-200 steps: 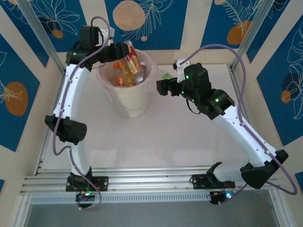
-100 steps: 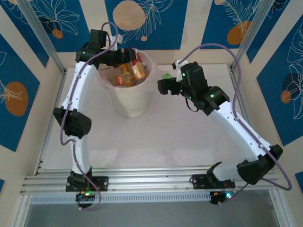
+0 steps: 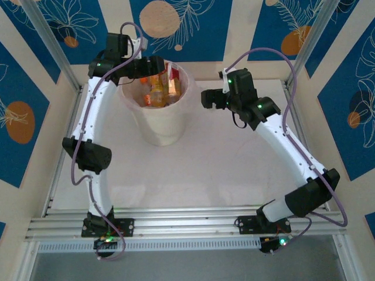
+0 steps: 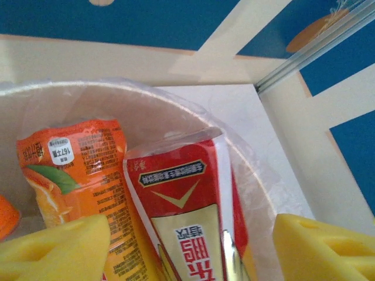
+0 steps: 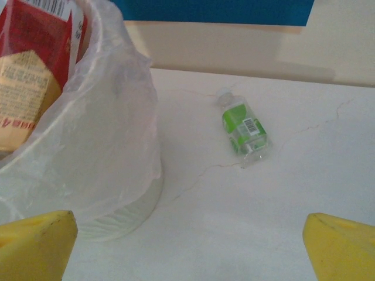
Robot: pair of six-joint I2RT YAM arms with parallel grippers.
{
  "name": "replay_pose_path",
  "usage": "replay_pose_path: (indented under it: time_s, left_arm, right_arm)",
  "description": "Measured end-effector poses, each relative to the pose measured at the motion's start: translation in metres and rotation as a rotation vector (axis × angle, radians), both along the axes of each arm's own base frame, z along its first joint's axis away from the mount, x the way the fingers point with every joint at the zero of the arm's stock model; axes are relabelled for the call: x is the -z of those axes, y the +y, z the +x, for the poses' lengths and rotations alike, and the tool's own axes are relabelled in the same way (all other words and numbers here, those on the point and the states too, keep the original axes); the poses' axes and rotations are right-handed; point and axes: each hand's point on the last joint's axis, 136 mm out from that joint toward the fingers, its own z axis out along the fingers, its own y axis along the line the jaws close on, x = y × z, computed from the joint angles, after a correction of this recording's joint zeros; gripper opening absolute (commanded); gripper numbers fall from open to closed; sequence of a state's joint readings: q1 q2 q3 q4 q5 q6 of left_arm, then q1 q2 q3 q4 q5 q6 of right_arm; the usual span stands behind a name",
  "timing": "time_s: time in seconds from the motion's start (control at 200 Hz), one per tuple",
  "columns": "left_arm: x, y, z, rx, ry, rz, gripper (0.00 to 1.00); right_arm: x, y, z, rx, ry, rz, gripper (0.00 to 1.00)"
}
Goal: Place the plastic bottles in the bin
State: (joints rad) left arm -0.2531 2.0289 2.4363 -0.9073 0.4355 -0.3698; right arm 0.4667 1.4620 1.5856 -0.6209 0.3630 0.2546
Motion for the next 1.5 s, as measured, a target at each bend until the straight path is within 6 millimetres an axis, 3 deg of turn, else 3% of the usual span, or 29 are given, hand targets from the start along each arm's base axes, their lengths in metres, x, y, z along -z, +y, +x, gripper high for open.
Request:
replay_pose_path:
  time_s: [0.16, 0.3, 0.405, 0.58, 0.76, 1.165, 1.35, 1.5]
  left_arm:
    - [-0.017, -0.016, 0.002, 0.016, -0.099, 0.012, 0.60]
    - [-0.026, -0.033, 0.005, 0.036, -0.170, 0.019, 0.58]
    - [-0.024, -0.040, 0.013, 0.048, -0.205, 0.029, 0.58]
    - [0.005, -0.044, 0.030, 0.053, -0.185, 0.065, 0.58]
    - [0.025, -0.046, 0.039, 0.066, -0.168, 0.098, 0.58]
    - [0.030, -0.044, 0.035, 0.079, -0.162, 0.130, 0.61]
    - [0.027, -0.035, 0.020, 0.064, -0.139, 0.152, 0.74]
    - [0.007, -0.029, 0.008, 0.048, -0.160, 0.143, 0.85]
  right_arm:
    - [0.002, -0.011, 0.027, 0.043, 0.007, 0.005, 0.99]
    - [0.024, -0.022, 0.060, 0.076, 0.057, 0.005, 1.00]
    - [0.054, -0.026, 0.088, 0.084, 0.120, 0.006, 0.99]
    - [0.114, -0.026, 0.135, 0.076, 0.229, 0.011, 0.99]
    - [0.164, -0.024, 0.166, 0.047, 0.307, 0.024, 0.99]
    - [0.215, -0.007, 0.200, -0.055, 0.345, 0.039, 0.99]
    - [0.235, -0.004, 0.208, -0.077, 0.366, 0.023, 0.99]
    - [0.250, -0.002, 0.215, -0.087, 0.376, 0.018, 0.99]
